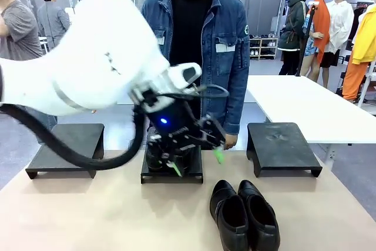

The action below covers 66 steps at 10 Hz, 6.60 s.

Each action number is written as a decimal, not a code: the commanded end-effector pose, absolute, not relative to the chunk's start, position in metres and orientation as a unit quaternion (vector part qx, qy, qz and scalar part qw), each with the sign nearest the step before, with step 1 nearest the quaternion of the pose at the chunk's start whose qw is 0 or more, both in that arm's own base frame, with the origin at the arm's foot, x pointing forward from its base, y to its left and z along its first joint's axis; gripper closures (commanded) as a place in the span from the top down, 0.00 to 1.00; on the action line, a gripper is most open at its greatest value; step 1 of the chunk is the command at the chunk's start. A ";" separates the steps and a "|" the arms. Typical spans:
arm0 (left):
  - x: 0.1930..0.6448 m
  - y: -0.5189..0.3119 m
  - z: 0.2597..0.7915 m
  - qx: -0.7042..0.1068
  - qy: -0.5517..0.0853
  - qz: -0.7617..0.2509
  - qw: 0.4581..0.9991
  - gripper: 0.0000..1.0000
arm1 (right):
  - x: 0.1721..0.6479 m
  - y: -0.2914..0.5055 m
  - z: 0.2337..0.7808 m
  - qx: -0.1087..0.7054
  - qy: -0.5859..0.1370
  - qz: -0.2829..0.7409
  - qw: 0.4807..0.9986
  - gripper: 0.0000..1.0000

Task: Place the shoes on the stand as instructed by the person.
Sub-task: Pick up another pair of Shoes and place it on the Shoes Stand indicated by the person.

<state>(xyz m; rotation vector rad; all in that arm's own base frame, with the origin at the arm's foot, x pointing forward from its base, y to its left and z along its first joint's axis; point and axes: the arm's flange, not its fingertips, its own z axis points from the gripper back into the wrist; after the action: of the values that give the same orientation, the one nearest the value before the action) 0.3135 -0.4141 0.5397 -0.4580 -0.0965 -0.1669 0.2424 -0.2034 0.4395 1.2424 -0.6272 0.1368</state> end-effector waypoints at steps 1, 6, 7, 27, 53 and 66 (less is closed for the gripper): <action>0.318 -0.460 0.521 -0.184 -0.047 -0.064 0.980 1.00 | 0.241 -0.205 0.440 0.571 -0.294 0.072 0.763 1.00; 0.321 -0.552 0.463 -0.132 -0.089 -0.045 0.986 1.00 | 0.241 -0.205 0.440 0.571 -0.294 0.072 0.763 1.00; 0.321 -0.567 0.454 -0.120 -0.102 -0.055 0.986 1.00 | 0.241 -0.205 0.440 0.571 -0.294 0.072 0.763 1.00; 0.339 -0.600 0.352 -0.024 -0.099 -0.020 0.995 0.00 | 0.241 -0.205 0.440 0.571 -0.294 0.072 0.763 1.00; 0.506 -0.011 0.544 -0.006 -0.233 0.005 0.972 0.00 | 0.241 -0.205 0.440 0.571 -0.294 0.072 0.763 1.00; 0.578 0.000 0.452 0.006 -0.305 0.033 0.952 0.00 | 0.241 -0.205 0.440 0.571 -0.294 0.072 0.763 1.00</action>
<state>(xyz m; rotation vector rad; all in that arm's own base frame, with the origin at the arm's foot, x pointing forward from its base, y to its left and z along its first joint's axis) 0.5700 0.0029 0.4468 0.0020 -0.5616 0.0618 0.2418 -0.2040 0.4394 1.2417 -0.6292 0.1355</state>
